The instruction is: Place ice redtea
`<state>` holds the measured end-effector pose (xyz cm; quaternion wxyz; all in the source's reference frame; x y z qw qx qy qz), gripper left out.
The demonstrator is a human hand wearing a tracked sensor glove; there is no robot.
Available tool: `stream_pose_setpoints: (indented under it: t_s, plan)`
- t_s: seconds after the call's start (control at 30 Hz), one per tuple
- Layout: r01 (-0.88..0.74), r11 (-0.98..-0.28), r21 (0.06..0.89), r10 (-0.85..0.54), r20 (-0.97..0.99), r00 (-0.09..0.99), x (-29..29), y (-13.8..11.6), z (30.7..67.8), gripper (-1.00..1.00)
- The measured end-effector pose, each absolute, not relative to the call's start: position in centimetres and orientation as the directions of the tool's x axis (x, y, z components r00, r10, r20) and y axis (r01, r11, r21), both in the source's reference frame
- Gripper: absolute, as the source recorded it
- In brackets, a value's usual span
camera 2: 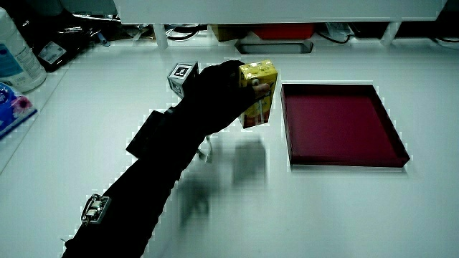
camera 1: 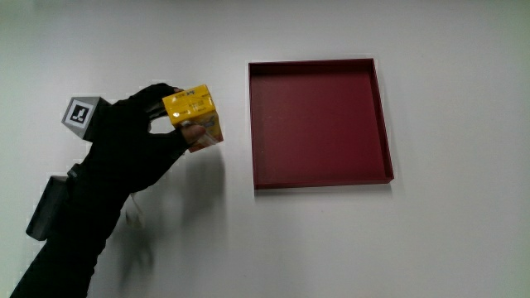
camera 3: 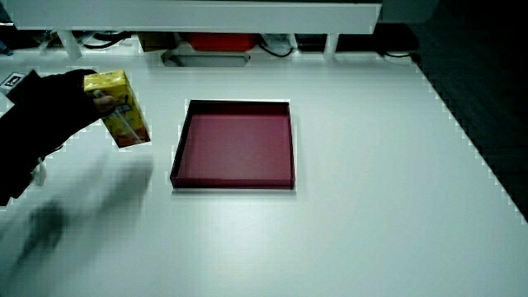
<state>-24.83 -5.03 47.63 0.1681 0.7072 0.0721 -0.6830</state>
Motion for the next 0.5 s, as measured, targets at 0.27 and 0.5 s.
stream_pose_setpoints:
  t_s: [0.27, 0.5]
  plan:
    - [0.251, -0.949, 0.189, -0.171, -0.981, 0.093, -27.8, -4.6, 50.1, 0.0]
    - [0.19, -0.957, 0.217, -0.198, -0.973, 0.115, -29.3, -4.1, 52.3, 0.0]
